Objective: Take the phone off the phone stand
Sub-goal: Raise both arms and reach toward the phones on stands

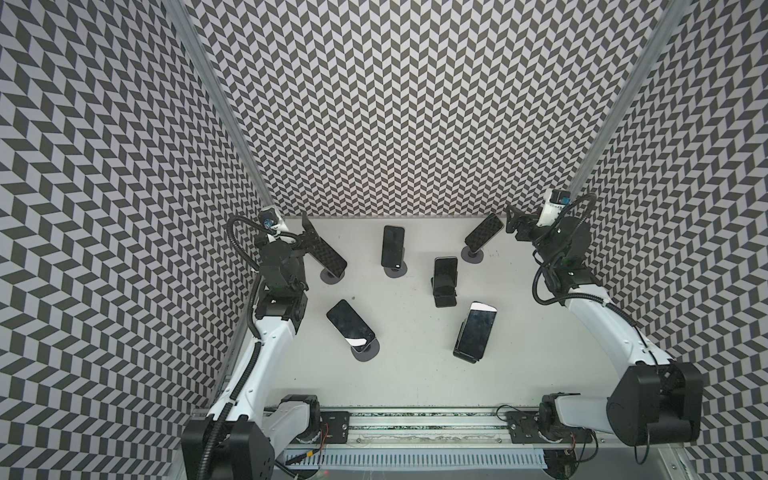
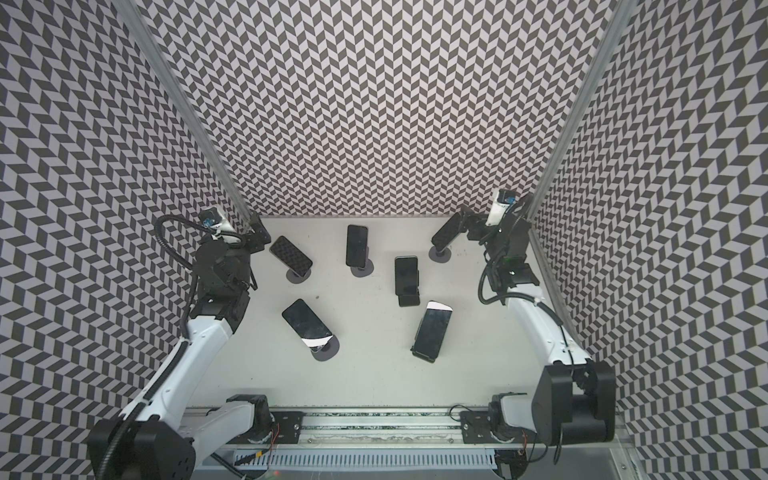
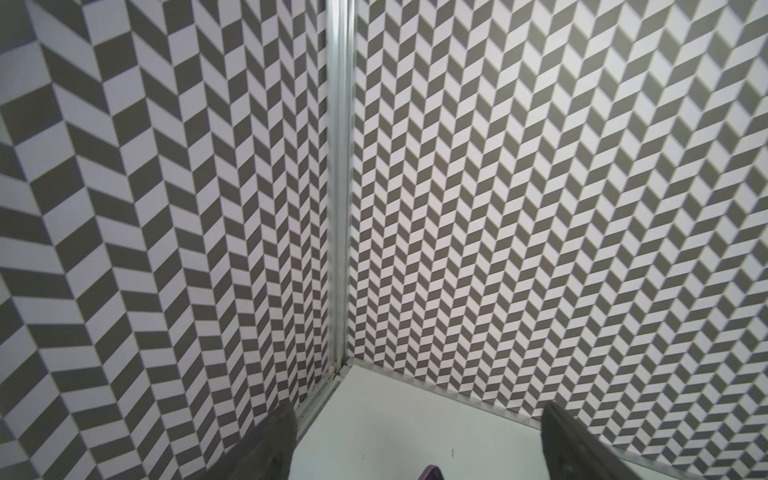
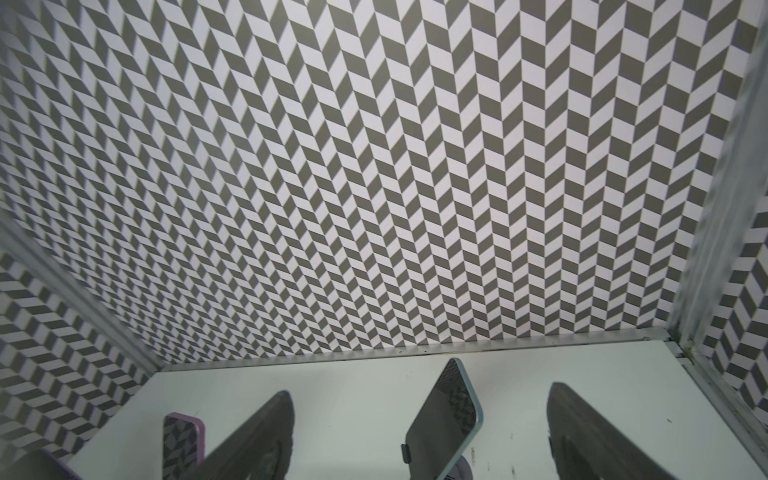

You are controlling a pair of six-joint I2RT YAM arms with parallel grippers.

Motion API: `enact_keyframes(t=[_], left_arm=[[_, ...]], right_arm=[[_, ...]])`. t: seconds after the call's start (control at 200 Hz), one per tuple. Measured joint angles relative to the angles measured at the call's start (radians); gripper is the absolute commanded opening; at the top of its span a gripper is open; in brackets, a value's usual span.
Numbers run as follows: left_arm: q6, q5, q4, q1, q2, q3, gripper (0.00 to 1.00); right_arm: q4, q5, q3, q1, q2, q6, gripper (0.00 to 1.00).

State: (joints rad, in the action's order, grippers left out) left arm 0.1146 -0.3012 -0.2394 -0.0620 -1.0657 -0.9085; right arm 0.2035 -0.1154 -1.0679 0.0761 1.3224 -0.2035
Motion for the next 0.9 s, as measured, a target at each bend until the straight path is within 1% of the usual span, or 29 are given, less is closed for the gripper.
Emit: enact_keyframes(t=[0.14, 0.3, 0.436, 0.616, 0.781, 0.901], left_arm=[[-0.009, 0.018, 0.146, -0.078, 0.033, -0.090, 0.83], [0.045, 0.042, 0.374, -0.154, 0.067, -0.216, 0.79], [0.108, 0.061, 0.539, -0.171, 0.109, -0.293, 0.78], [0.193, 0.086, 0.713, -0.206, 0.141, -0.368, 0.74], [0.291, 0.152, 0.842, -0.219, 0.128, -0.386, 0.74], [0.362, 0.209, 0.914, -0.226, 0.127, -0.366, 0.75]], right_arm=[[-0.132, -0.048, -0.092, 0.058, 0.000, -0.025, 0.90], [-0.274, -0.068, -0.204, 0.204, 0.000, -0.024, 0.89], [-0.341, -0.084, -0.272, 0.333, 0.001, -0.027, 0.88], [-0.388, -0.095, -0.296, 0.468, 0.004, -0.035, 0.87], [-0.450, -0.099, -0.305, 0.572, 0.012, -0.037, 0.87], [-0.492, -0.080, -0.305, 0.652, 0.012, -0.033, 0.87]])
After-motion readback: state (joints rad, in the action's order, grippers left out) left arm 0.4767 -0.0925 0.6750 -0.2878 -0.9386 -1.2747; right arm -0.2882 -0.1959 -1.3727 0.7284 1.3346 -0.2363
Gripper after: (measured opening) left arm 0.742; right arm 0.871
